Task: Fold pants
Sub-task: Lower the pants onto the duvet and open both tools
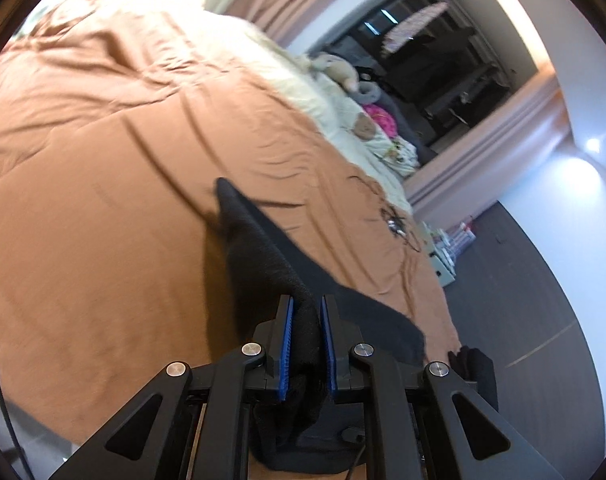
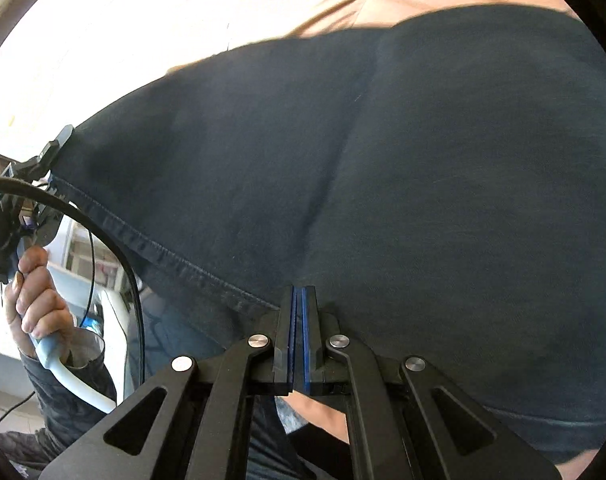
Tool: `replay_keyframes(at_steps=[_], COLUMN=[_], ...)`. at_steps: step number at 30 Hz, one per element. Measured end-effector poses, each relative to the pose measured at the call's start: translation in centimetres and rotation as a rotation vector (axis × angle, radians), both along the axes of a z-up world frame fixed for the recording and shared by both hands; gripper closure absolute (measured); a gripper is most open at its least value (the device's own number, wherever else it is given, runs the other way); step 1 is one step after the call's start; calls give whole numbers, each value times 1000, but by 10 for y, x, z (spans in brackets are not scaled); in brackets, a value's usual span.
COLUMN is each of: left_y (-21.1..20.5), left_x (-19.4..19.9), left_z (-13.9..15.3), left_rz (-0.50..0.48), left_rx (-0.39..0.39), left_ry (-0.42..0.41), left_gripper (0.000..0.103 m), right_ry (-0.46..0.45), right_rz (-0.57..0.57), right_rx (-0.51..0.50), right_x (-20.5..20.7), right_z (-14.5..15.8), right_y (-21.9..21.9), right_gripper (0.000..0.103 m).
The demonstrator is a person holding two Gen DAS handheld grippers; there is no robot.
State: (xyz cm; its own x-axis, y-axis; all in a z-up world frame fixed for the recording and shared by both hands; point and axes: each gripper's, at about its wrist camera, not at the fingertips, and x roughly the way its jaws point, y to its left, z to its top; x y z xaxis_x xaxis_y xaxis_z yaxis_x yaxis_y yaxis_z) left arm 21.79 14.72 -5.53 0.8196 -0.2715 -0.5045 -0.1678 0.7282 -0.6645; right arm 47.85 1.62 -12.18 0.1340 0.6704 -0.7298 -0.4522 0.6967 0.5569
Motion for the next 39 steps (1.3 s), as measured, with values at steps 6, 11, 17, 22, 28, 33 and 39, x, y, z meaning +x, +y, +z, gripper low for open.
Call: replay_keyframes(at_steps=[6, 11, 17, 22, 28, 33, 39], left_y=[-26, -55, -100, -112, -78, -44, -3], left_x=[23, 40, 53, 66, 60, 42, 19], left_z=[33, 57, 93, 90, 48, 23, -3], left_rz=[-68, -143, -279, -262, -157, -71, 11], left_rx=[20, 43, 76, 178, 166, 153, 130], left_ry=[-53, -91, -193, -116, 36, 95, 148], left_gripper=[89, 89, 103, 102, 72, 47, 38], right_ry=[-88, -118, -127, -109, -90, -79, -72], right_rz=[-88, -149, -231, -242, -238, -243, -255], right_rx=[51, 102, 159, 174, 158, 136, 106], right_x=[-11, -21, -35, -38, -31, -26, -21], right_z=[20, 29, 28, 24, 24, 30, 35], right_y=[-63, -100, -151, -166, -157, -145, -134], right_gripper=[101, 93, 59, 59, 59, 59, 59])
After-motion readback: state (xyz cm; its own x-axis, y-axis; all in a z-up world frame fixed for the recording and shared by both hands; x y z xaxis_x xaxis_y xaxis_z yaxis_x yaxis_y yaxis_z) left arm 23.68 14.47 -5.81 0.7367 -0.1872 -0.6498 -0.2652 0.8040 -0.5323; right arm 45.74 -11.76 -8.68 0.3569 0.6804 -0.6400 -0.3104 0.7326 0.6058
